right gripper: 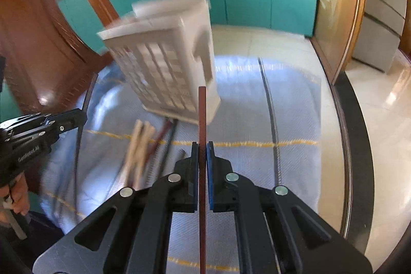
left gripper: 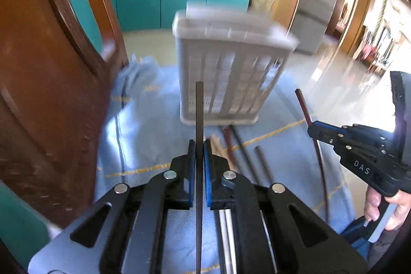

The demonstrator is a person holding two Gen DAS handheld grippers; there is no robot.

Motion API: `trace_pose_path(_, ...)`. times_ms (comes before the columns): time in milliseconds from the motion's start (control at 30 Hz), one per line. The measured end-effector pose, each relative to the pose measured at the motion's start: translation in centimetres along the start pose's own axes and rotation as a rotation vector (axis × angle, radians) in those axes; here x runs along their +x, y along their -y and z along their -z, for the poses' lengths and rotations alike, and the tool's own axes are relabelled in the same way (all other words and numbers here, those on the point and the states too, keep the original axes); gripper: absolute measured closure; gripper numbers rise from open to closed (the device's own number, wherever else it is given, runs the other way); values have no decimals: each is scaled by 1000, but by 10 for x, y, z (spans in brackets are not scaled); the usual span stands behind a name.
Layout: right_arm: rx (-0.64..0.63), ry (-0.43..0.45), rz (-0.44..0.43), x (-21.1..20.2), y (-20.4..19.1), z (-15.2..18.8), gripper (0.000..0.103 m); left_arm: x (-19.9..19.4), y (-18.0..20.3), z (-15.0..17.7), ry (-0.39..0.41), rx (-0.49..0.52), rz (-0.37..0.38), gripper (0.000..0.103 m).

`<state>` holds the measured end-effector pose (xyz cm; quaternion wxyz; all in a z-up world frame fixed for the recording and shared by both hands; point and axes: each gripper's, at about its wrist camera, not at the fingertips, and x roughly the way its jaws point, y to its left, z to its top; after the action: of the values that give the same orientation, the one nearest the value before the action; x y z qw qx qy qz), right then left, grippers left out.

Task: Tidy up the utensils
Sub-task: 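Close the right tool on the brown chopstick while the left tool closes on a dark chopstick, then drop the brown chopstick into the caddy with the right tool while the left tool carries its chopstick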

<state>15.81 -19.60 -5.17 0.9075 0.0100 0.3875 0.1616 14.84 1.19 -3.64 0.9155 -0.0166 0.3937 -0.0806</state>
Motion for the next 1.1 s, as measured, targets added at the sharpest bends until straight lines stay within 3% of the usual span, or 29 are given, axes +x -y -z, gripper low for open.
trace_pose_path(167, 27, 156, -65, -68, 2, -12, 96, -70, -2, -7, 169, -10, 35, 96)
trace_pose_path(300, 58, 297, -96, -116, 3, -43, 96, -116, -3, -29, 310, -15, 28, 96)
trace_pose_path(467, 126, 489, -119, -139, 3, -96, 96, -153, -10, -75, 466, -115, 51, 96)
trace_pose_path(567, 190, 593, -111, -133, 7, -117, 96, -151, -16, -94, 549, -186, 58, 96)
trace_pose_path(667, 212, 626, -61, -121, 6, -117, 96, -131, -23, -103, 582, -242, 60, 96)
trace_pose_path(867, 150, 548, -4, -81, -8, -107, 96, -86, -37, -105, 528, -283, 11, 96)
trace_pose_path(1100, 75, 515, 47, -68, -23, -92, 96, -62, -33, -94, 506, -243, -58, 96)
